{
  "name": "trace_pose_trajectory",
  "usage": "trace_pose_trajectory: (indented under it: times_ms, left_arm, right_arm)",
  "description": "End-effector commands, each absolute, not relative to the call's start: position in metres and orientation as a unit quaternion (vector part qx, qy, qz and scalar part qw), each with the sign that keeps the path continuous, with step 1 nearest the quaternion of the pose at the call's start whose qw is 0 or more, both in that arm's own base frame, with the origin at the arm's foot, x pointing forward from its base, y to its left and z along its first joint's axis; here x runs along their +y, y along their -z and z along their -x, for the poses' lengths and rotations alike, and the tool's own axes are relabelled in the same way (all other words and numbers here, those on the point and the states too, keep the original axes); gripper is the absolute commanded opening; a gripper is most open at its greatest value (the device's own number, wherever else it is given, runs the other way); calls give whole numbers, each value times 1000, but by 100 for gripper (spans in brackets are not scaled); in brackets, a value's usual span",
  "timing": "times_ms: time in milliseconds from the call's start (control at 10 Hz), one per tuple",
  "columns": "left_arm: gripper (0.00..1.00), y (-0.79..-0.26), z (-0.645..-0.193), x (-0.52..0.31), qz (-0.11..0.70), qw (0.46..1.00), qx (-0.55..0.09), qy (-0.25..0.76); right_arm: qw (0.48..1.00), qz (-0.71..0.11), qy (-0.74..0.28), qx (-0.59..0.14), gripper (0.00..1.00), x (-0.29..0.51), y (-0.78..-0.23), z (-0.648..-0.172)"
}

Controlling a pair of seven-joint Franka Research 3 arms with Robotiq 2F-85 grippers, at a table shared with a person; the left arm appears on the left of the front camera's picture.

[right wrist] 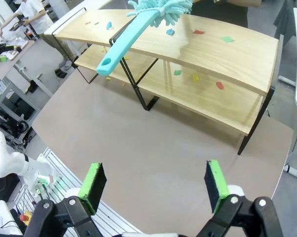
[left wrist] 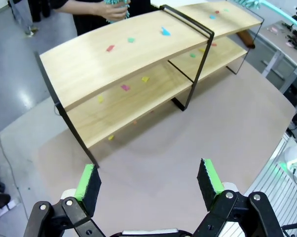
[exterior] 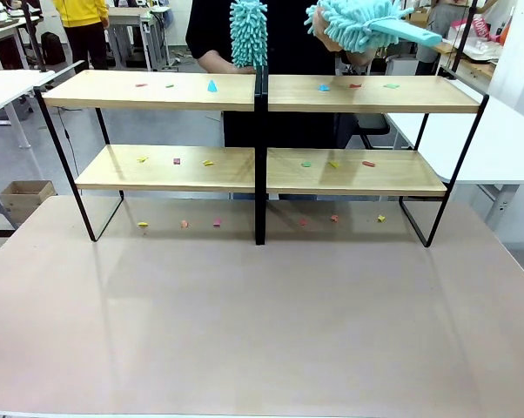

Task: Clean the shelves.
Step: Pick up the Duster when the human hands it over.

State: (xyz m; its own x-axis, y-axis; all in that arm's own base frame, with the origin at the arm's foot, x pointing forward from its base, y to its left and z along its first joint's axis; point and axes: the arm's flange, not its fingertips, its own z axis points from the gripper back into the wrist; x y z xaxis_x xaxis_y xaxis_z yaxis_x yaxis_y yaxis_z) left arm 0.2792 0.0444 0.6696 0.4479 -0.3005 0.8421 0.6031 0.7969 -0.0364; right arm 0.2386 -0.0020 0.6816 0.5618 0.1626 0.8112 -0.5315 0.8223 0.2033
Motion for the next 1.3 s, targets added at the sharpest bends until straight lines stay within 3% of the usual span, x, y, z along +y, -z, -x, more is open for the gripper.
trace_pose_trajectory:
  times_ms: [0,1200]
  left_arm:
    - [100,-664,-282,47,173,823,-457,289]
    - [100,-668,-282,43,176,828,-453,279]
  right_arm:
    - [857,-219,-201,-421,100,-2,-682,-239]
    - [857,-219,-201,-421,100,-2,-682,-239]
